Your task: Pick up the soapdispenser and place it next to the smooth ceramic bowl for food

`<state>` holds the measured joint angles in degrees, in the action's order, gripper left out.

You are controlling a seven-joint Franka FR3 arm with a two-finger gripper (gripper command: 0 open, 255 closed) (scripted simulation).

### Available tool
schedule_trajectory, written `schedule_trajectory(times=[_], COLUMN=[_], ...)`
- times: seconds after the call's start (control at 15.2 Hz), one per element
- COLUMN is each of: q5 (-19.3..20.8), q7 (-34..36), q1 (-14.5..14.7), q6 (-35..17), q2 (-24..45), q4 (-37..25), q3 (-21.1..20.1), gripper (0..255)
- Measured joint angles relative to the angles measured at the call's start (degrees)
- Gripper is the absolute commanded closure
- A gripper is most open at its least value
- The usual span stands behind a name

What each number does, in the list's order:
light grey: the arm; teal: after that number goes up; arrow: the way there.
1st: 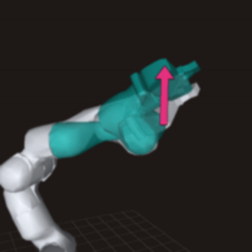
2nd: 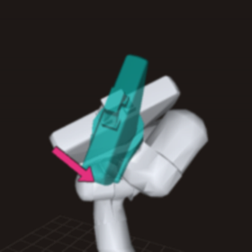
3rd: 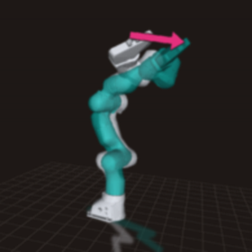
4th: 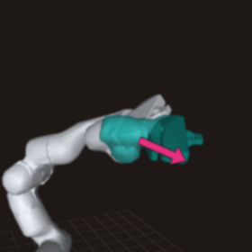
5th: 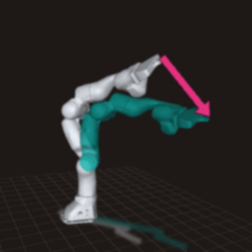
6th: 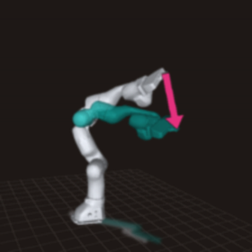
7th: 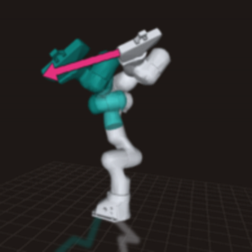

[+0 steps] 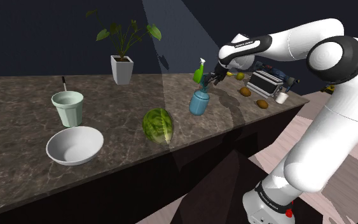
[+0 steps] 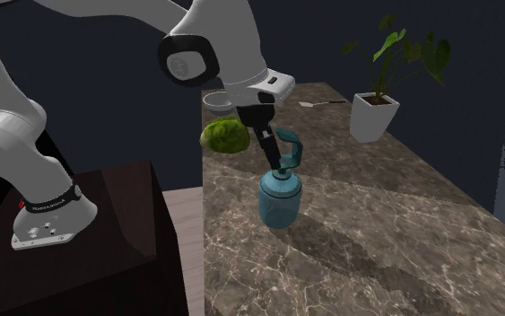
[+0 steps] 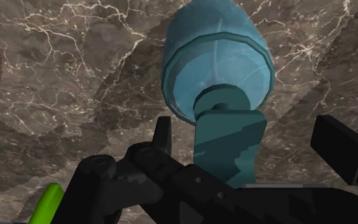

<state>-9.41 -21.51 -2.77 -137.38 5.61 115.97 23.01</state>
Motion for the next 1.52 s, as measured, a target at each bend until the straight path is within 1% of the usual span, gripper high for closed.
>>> schedule_trajectory(times=[0.26, 0.66, 0.73, 1.39, 1.52], q5=[-1.63, -2.05, -2.05, -2.05, -1.61], q7=[-1.06, -1.45, -1.45, -1.44, -1.12], q1=[-0.19, -0.34, -0.34, -0.34, -0.27], q6=[-2.24, -2.60, -2.60, -2.60, -1.82], q2=[2.32, 2.85, 2.85, 2.82, 2.33], q4=[0.14, 0.02, 0.02, 0.01, -0.26], q3=[-0.31, -0.34, -0.34, -0.34, -0.25], gripper=[0, 0, 255, 255, 255])
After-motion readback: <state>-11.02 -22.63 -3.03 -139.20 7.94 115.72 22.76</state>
